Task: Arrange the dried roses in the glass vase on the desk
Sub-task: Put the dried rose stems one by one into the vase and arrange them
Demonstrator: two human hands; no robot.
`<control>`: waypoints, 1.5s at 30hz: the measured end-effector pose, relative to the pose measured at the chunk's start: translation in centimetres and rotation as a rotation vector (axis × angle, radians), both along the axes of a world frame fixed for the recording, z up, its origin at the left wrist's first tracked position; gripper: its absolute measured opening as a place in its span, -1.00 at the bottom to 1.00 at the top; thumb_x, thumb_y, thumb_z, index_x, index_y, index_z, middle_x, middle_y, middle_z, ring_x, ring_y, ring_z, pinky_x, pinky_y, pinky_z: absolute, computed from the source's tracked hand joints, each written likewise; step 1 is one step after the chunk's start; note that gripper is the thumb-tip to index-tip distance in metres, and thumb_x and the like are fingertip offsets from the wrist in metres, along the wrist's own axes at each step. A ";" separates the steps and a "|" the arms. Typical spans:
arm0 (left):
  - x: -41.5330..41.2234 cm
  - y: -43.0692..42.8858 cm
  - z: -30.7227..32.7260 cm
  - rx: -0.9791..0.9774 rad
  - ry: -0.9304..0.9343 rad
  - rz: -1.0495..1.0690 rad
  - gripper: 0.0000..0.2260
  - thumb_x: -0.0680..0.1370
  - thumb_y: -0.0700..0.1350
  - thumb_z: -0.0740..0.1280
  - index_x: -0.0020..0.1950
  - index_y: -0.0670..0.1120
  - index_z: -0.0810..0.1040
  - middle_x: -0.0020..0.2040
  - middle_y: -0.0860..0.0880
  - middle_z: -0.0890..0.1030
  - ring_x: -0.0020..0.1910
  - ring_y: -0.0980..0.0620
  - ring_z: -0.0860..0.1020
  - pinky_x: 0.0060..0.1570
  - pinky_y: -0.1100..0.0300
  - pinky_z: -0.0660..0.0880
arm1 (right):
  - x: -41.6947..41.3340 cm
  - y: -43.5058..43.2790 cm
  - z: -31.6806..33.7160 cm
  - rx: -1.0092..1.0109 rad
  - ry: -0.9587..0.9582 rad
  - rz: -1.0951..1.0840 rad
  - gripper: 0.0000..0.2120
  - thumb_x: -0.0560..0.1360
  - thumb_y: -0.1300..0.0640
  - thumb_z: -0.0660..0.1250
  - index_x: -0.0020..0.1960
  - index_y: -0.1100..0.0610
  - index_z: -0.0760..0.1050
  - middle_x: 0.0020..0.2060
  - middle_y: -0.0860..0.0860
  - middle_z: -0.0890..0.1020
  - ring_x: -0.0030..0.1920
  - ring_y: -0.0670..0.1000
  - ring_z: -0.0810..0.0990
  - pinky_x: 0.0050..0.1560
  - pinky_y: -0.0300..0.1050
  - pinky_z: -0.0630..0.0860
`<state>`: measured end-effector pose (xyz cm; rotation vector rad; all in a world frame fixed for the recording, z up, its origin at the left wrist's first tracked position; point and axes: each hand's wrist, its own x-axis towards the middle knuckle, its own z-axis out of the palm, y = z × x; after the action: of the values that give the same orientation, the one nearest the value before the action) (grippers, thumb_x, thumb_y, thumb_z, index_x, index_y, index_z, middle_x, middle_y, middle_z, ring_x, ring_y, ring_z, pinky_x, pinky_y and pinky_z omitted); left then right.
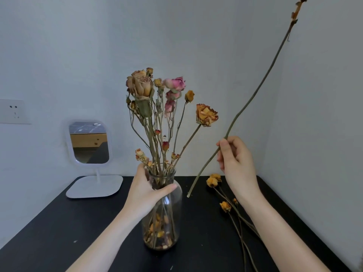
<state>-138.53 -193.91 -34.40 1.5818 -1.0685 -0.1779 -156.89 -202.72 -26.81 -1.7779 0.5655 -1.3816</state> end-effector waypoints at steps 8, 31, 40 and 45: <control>1.1 -0.2 -0.2 0.041 0.069 -0.072 -0.37 0.33 -0.06 0.52 0.25 0.15 0.25 0.02 0.34 0.47 0.03 0.31 0.45 -0.05 0.43 0.34 | 0.7 0.9 0.6 -0.073 -0.050 0.026 -0.84 0.59 0.07 0.11 -0.12 -0.01 0.42 -0.37 -0.06 0.48 -0.38 -0.21 0.44 -0.31 -0.33 0.43; 1.9 -0.6 -0.4 0.083 -0.001 -0.067 -0.46 0.35 -0.03 0.49 0.27 0.08 0.38 0.02 0.31 0.52 -0.01 0.35 0.48 -0.12 0.50 0.35 | 5.0 1.2 1.2 -0.195 0.191 0.101 -0.85 0.60 0.11 0.10 -0.06 0.06 0.43 -0.34 -0.06 0.49 -0.34 -0.14 0.47 -0.33 -0.35 0.44; 1.5 -0.4 -0.3 0.075 -0.018 -0.070 -0.49 0.36 -0.02 0.47 0.21 0.18 0.31 -0.03 0.35 0.47 -0.05 0.40 0.43 -0.11 0.53 0.31 | 6.4 1.0 1.1 -0.336 0.408 0.004 -0.93 0.59 0.09 0.16 -0.05 0.05 0.39 -0.38 -0.14 0.46 -0.42 -0.17 0.48 -0.41 -0.47 0.41; 1.6 -0.4 -0.4 0.078 -0.012 -0.077 -0.49 0.36 -0.04 0.47 0.22 0.17 0.33 0.01 0.31 0.50 0.01 0.32 0.46 0.05 0.37 0.36 | 6.0 0.8 1.8 -0.347 0.319 -0.039 -0.90 0.58 0.10 0.20 -0.07 0.07 0.46 -0.41 -0.12 0.48 -0.41 -0.23 0.49 -0.39 -0.45 0.41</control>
<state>-136.91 -194.33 -34.83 1.6134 -1.1446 -0.2653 -150.84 -201.92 -24.99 -2.3027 0.5525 -1.2875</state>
